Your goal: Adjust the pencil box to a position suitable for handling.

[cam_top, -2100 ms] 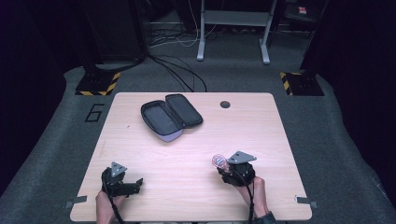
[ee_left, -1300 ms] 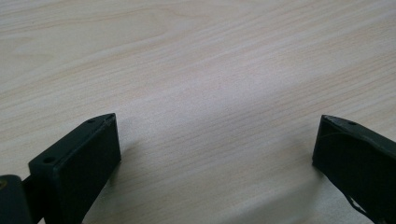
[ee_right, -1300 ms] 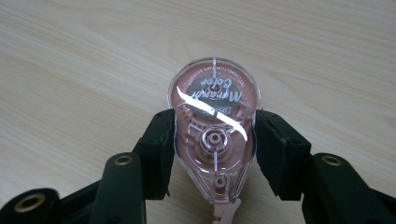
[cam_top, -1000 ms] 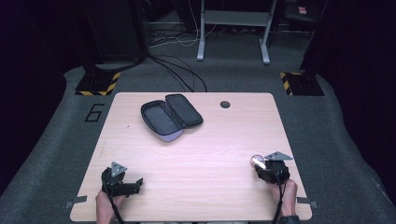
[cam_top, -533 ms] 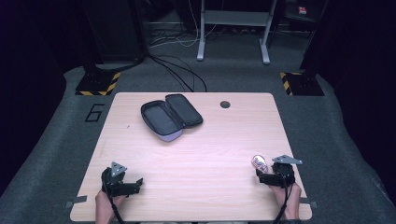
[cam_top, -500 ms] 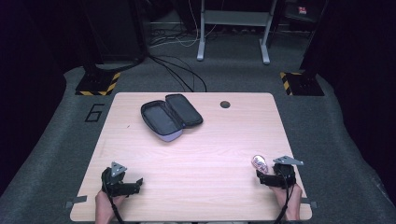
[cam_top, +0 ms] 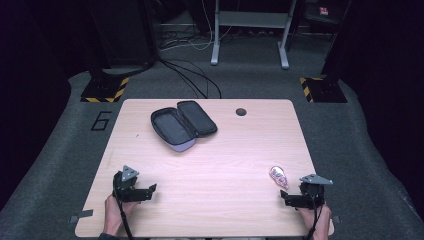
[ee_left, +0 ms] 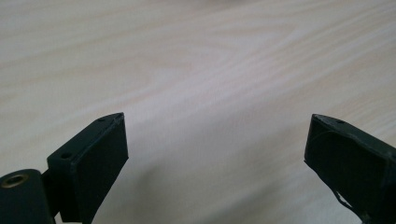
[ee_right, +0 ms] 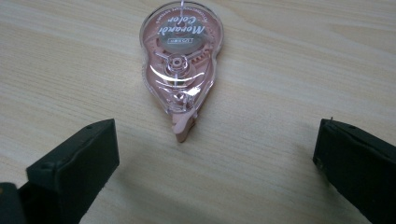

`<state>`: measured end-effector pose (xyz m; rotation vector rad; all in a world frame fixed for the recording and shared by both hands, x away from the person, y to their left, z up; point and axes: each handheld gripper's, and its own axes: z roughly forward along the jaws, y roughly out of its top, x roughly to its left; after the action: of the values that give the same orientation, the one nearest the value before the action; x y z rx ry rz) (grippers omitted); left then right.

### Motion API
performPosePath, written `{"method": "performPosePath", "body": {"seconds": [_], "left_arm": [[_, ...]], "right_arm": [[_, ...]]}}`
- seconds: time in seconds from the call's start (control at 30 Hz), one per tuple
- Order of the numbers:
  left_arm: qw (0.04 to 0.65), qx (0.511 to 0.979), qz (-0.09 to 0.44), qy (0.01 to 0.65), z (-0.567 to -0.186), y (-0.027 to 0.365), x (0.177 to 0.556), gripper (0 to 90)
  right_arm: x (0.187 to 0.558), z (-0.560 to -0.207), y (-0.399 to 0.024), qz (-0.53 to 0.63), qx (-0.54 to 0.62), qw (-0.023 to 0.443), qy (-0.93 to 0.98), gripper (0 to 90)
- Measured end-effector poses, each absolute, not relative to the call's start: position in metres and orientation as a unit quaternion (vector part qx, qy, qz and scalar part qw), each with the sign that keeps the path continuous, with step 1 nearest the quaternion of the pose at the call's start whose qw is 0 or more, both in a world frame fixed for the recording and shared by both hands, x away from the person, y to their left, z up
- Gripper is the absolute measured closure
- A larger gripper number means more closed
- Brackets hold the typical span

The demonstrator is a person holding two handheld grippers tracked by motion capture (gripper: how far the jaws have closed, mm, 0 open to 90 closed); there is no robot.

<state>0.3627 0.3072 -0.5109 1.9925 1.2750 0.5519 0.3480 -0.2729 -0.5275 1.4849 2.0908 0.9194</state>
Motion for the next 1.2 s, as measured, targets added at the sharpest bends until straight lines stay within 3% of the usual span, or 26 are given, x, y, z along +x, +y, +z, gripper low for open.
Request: {"method": "performPosePath", "body": {"seconds": [0.37,0.63,0.83,1.2], "left_arm": [[0.358,0.801,0.202,0.435,-0.474,0.281,0.418,11.3],[0.359,0.815,0.193,0.411,-0.463,0.260,0.455,11.4],[0.359,0.820,0.193,0.402,-0.462,0.248,0.477,16.3],[0.352,0.835,0.187,0.379,-0.473,0.230,0.503,45.4]], "right_arm": [[0.347,-0.529,-0.268,0.318,0.531,0.223,0.753,0.0],[0.347,-0.529,-0.269,0.317,0.533,0.226,0.751,0.4],[0.347,-0.529,-0.268,0.317,0.535,0.225,0.750,0.5],[0.347,-0.529,-0.268,0.321,0.535,0.225,0.748,1.2]]}}
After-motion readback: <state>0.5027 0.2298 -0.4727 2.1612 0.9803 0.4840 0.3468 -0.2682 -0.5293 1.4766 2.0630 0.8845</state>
